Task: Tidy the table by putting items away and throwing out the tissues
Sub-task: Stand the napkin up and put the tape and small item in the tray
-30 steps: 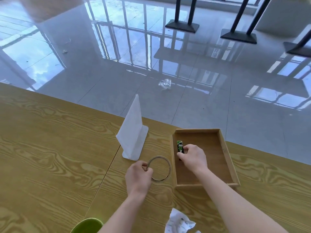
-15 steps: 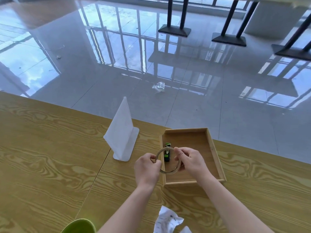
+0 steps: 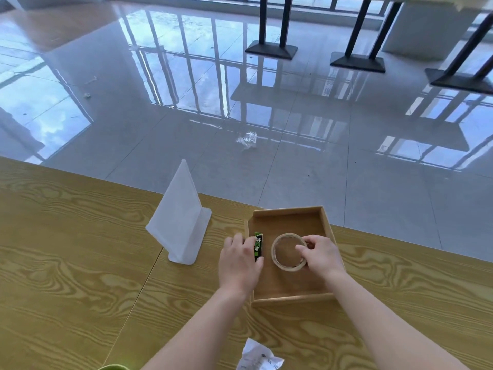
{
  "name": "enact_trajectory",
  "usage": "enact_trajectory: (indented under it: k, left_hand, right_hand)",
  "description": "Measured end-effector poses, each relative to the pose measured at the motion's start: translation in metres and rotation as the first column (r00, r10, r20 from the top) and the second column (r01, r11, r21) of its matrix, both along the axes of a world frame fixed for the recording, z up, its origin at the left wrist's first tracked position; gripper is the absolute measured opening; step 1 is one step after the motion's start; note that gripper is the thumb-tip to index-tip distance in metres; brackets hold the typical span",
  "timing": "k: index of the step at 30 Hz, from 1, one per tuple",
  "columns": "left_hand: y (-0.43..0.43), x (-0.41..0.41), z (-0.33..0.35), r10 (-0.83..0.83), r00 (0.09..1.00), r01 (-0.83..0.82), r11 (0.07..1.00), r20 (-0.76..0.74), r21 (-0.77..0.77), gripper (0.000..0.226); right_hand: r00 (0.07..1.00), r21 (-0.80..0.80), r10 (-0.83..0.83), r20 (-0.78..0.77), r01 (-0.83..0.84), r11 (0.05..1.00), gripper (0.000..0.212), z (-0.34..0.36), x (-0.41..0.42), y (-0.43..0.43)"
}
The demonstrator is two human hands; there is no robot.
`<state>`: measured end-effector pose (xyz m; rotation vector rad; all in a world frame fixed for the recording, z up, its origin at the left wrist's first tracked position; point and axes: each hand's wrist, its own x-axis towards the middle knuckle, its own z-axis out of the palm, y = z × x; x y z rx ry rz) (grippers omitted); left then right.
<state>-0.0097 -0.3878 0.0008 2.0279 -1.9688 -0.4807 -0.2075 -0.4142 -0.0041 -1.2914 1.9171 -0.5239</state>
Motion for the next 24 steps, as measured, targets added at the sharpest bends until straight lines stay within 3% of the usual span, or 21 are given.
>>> enact_trajectory:
  k: [3, 7, 10, 24]
  left_hand:
    - [-0.024, -0.005, -0.001, -0.182, 0.972, 0.165, 0.979, 0.147, 0.121, 0.068]
    - [-0.038, -0.006, -0.004, -0.260, 0.939, 0.220, 0.957, 0.226, 0.188, 0.052]
    - [-0.036, -0.002, -0.006, -0.249, 0.941, 0.218, 0.964, 0.229, 0.152, 0.042]
    - [0.000, 0.005, -0.016, -0.360, 0.908, 0.335, 0.931, 0.214, 0.146, 0.046]
  right_hand:
    - [0.991, 0.006, 0.078, -0.104, -0.077, 0.997, 0.036, -0.005, 0.003, -0.005]
    - [0.965, -0.021, 0.125, -0.231, -0.134, 0.991, 0.039, -0.009, 0.001, -0.006]
    - [0.950, -0.023, 0.141, -0.278, -0.153, 0.988, 0.038, -0.012, -0.001, -0.005]
    - [0.915, 0.027, 0.260, -0.308, -0.265, 0.964, 0.036, -0.013, -0.004, 0.011]
